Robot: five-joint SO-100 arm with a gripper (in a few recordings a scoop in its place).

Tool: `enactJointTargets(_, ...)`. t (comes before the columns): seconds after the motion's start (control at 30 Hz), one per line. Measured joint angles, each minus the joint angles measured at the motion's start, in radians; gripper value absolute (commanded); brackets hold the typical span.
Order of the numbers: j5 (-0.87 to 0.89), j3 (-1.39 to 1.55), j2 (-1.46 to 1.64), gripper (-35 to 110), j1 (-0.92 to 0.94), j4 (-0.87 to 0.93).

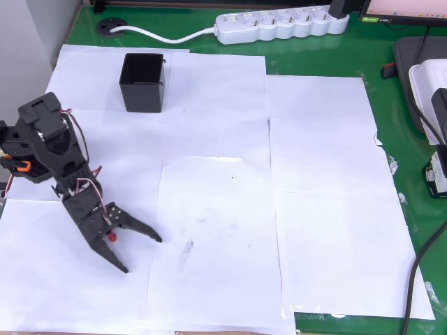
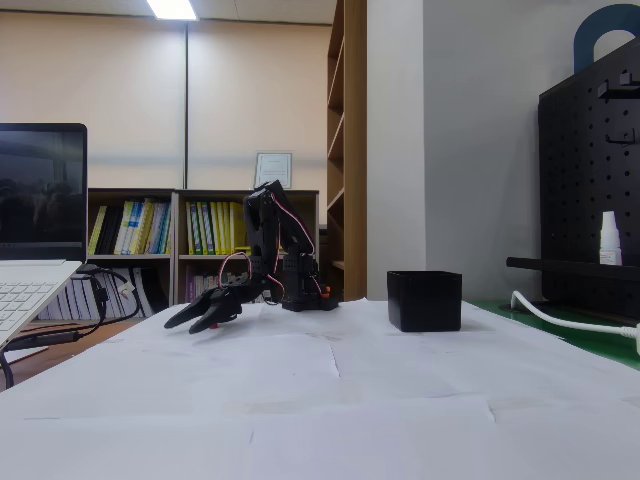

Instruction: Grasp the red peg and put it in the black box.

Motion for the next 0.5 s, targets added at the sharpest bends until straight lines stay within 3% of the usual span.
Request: enactJointTargets(0.5,0.0,0.181,0.074,36,-0.006,0.074)
